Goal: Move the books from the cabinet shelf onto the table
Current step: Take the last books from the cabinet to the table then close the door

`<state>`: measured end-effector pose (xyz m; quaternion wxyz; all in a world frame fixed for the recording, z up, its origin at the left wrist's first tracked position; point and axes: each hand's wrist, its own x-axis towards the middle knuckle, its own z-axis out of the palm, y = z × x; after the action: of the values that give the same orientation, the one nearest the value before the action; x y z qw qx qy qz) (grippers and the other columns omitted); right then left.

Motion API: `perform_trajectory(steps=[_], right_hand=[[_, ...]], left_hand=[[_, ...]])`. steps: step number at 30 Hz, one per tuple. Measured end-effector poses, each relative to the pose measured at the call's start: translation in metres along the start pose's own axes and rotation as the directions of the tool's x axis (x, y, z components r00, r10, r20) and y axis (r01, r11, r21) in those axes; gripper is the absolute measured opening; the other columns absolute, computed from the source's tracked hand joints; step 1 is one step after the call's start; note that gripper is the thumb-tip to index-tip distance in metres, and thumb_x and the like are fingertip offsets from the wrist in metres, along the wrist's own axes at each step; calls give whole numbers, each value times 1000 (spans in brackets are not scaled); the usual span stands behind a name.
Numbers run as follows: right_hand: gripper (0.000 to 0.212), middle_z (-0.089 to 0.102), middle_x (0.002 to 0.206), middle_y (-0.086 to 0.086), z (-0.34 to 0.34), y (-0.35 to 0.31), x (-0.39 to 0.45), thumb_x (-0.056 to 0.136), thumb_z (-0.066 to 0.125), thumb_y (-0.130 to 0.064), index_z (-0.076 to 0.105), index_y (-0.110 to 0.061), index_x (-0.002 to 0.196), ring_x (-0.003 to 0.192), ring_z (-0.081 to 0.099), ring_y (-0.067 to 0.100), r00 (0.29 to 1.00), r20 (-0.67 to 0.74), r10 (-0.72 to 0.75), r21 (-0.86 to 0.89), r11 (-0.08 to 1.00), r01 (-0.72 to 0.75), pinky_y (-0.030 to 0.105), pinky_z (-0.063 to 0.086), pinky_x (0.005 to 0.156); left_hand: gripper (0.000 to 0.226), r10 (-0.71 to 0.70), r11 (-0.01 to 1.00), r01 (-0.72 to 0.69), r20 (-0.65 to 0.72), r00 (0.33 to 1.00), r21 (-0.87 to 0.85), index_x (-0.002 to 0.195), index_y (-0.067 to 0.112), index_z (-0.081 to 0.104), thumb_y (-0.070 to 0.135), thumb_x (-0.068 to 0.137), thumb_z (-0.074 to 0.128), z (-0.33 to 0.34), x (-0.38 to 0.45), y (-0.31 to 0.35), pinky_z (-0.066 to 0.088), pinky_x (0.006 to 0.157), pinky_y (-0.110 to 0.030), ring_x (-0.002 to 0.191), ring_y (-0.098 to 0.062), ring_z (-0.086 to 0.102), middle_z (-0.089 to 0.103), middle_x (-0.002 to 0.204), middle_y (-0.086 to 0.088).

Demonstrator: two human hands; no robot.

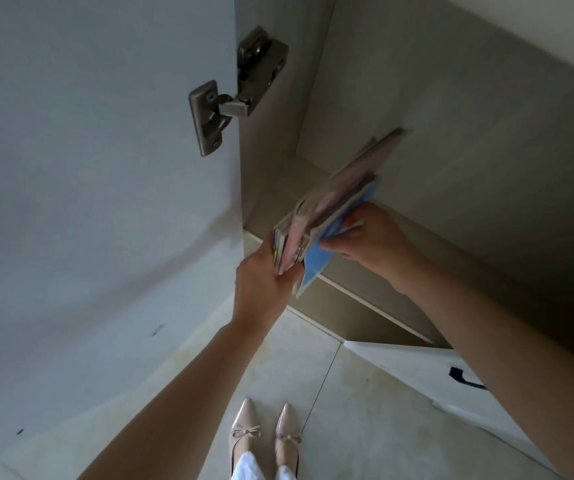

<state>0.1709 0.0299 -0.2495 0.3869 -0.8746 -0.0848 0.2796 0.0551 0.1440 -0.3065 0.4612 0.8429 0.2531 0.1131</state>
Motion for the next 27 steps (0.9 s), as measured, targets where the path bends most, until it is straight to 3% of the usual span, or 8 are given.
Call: perform_trajectory(steps=[3, 6, 11, 14, 16, 18, 22, 27], right_hand=[[37, 66, 63, -3, 4, 14, -9, 46, 78, -43, 52, -24, 65, 75, 70, 21, 1000, -6, -30, 26, 999, 30, 52, 55, 79], [37, 72, 73, 0, 11, 19, -13, 58, 83, -27, 49, -23, 73, 84, 71, 22, 997, -24, -79, 60, 995, 80, 51, 52, 87], [40, 72, 92, 20, 11, 23, -6, 68, 81, -16, 45, -19, 84, 97, 68, 34, 999, -25, -48, 142, 989, 51, 51, 51, 91], [52, 65, 108, 25, -9, 29, 10, 74, 78, -3, 40, -13, 107, 94, 66, 28, 997, -67, 24, 236, 972, -8, 43, 54, 89], [80, 59, 117, 15, -25, 31, 28, 69, 82, -5, 33, -15, 132, 94, 60, 16, 998, -64, -4, 147, 989, 13, 30, 52, 84], [104, 47, 129, 8, -37, 35, 44, 63, 87, -10, 23, -20, 145, 113, 51, 17, 997, 28, -72, -64, 995, 74, 31, 46, 94], [96, 50, 134, 4, -47, 34, 56, 61, 88, -8, 37, -14, 141, 124, 48, 17, 957, 282, -66, -218, 967, 131, 30, 41, 102], [78, 60, 116, -3, -48, 47, 51, 61, 87, -3, 50, -16, 128, 107, 58, 10, 961, 269, -69, -123, 987, 105, 26, 48, 91]], left_hand=[[39, 12, 1000, -14, 175, 985, 9, 117, 9, 57, 19, 83, 72, -11, -7, -8, 56, 75, -30, 86, -27, 68, 69, 96, -6], [59, 46, 999, -47, 256, 966, 1, 128, 15, 49, 22, 77, 78, -13, -12, -10, 53, 81, -26, 97, -17, 63, 64, 110, 2], [53, -14, 997, 14, -4, 1000, -76, 117, 11, 60, 32, 73, 81, 4, -7, -12, 61, 75, -33, 82, -18, 68, 71, 98, -1], [49, -40, 994, 41, 10, 999, -101, 117, 13, 60, 35, 77, 78, 7, -3, -21, 62, 73, -34, 88, -20, 71, 72, 102, -2], [46, -35, 995, 38, 31, 999, -94, 114, 10, 61, 31, 77, 79, 5, -1, -26, 61, 71, -29, 86, -21, 70, 71, 97, -2], [43, -39, 992, 44, 49, 998, -117, 113, 9, 63, 23, 76, 80, 3, -2, -30, 59, 72, -28, 84, -19, 69, 69, 92, 2], [51, 26, 983, -13, 71, 997, -185, 119, 7, 63, 12, 73, 83, -5, 0, -39, 43, 86, -4, 95, 11, 55, 63, 103, 11], [57, 14, 977, 7, 99, 995, -211, 122, 12, 63, 26, 70, 80, -5, 2, -47, 55, 90, -43, 105, -17, 66, 70, 112, -3]])
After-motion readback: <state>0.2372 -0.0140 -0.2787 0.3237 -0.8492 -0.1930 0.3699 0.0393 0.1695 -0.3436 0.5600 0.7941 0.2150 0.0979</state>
